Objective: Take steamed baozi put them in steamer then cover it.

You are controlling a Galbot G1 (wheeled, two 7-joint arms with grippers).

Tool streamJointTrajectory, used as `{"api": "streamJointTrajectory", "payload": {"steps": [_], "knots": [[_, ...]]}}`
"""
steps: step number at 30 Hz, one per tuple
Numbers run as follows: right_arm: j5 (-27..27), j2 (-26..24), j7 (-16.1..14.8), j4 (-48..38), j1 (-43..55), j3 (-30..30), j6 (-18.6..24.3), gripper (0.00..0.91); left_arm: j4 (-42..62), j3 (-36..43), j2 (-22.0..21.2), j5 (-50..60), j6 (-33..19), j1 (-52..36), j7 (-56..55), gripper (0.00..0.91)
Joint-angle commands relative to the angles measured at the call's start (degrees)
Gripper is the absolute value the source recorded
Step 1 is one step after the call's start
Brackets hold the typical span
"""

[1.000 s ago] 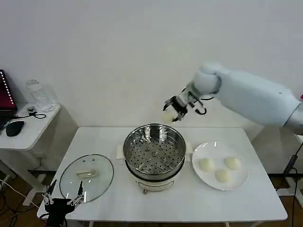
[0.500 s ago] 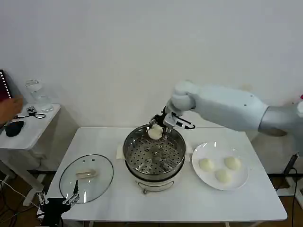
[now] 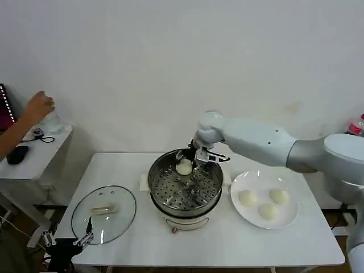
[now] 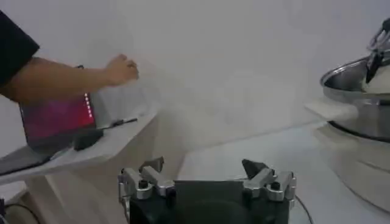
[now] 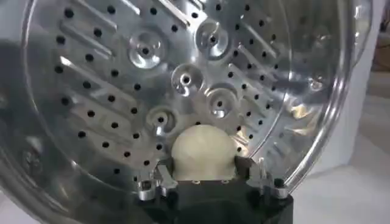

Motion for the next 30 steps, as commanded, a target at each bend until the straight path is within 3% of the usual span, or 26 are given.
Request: {"api": "streamJointTrajectory", "payload": {"steps": [1,2,9,11,17,20,22,25,30], "knots": [[-6.8,2.5,2.1,-6.3,-2.3,2.2,4.5,0.786,0.0,0.0,0.0,0.0,0.0,-0.1,0.0,0.907],[-6.8,2.6,2.3,-6.3,-2.3,2.2,4.7,0.907,0.0,0.1,-0.1,0.0,0.0,-0.1,0.0,0.907],[-4.9,3.0,4.1,-6.7,-0.8,3.7,6.4,0.907,0.1,0.1,-0.1,0.2,0.1,0.0,0.1,0.907],[-0.3,2.0,2.9,-4.2,2.7,2.5,4.3,0.907,0.1,0.4,-0.1,0.2,0.2,-0.2,0.1,0.907],[16.8,-4.4,-1.0,6.8,14.4,-4.7,-5.8,0.907,-0.5,1.5,0.0,0.4,0.7,-0.5,0.2,0.907],[24.6,-10.0,-1.9,15.1,19.9,-8.6,-13.5,0.907,-0.8,1.9,0.5,0.1,1.1,-0.7,0.2,0.907],[31.6,-16.3,-2.5,21.2,23.6,-13.3,-22.9,0.907,-1.0,2.3,1.0,0.0,1.3,-0.9,0.3,0.907],[34.9,-22.8,-2.5,28.3,28.0,-18.0,-29.4,0.907,-1.6,2.9,1.9,-0.2,1.5,-0.9,0.3,0.907],[36.4,-33.9,-2.0,35.0,33.3,-24.9,-36.0,0.907,-2.0,3.6,3.3,-0.2,1.4,-0.9,0.4,0.907]]}}
